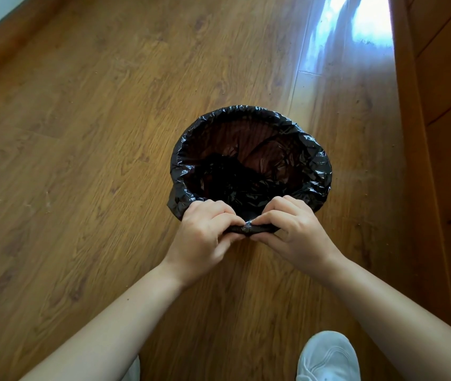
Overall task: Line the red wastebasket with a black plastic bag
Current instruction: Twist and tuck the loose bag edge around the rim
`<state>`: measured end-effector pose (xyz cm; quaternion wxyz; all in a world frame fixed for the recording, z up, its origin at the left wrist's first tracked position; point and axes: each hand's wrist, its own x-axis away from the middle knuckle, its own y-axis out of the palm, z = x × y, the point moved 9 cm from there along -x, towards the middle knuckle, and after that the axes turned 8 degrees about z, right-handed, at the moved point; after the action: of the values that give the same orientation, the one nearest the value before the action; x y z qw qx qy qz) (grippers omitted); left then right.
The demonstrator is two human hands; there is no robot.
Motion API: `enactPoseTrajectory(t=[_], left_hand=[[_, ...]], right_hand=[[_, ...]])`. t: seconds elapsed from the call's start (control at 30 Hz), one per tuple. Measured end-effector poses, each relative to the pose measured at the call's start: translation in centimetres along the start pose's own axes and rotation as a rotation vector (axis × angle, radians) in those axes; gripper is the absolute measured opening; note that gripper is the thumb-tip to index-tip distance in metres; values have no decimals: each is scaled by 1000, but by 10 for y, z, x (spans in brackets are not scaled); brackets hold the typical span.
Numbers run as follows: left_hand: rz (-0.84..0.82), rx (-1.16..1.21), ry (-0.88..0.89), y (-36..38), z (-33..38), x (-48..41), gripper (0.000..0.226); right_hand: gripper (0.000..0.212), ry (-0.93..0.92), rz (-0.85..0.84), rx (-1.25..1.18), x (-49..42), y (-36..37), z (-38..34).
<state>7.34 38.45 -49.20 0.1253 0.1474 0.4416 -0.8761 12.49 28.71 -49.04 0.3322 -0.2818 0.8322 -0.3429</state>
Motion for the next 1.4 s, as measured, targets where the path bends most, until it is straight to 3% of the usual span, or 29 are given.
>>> enactPoseTrajectory(t=[0.17, 0.37, 0.7, 0.93, 1.17, 1.3, 1.4], left_hand=[[22, 29, -45, 0, -2, -1, 13], [2, 32, -62, 2, -2, -2, 13], [-60, 49, -76, -10, -15, -5, 11], [-100, -67, 17, -8, 2, -4, 44], [-61, -60, -23, 6, 5, -11, 14], [-34, -48, -14, -1, -2, -9, 11], [-32, -41, -2, -4, -6, -9, 11]], right_hand=[[25, -70, 59, 121, 9, -7, -4], [37, -256, -5, 265, 23, 1, -10], [24, -247, 67, 255, 21, -19, 8], [23, -205, 130, 219, 16, -14, 4], [23, -81, 128, 158, 4, -8, -2], [25, -91, 109, 154, -3, -21, -4], [15, -68, 9, 60, -13, -13, -3]])
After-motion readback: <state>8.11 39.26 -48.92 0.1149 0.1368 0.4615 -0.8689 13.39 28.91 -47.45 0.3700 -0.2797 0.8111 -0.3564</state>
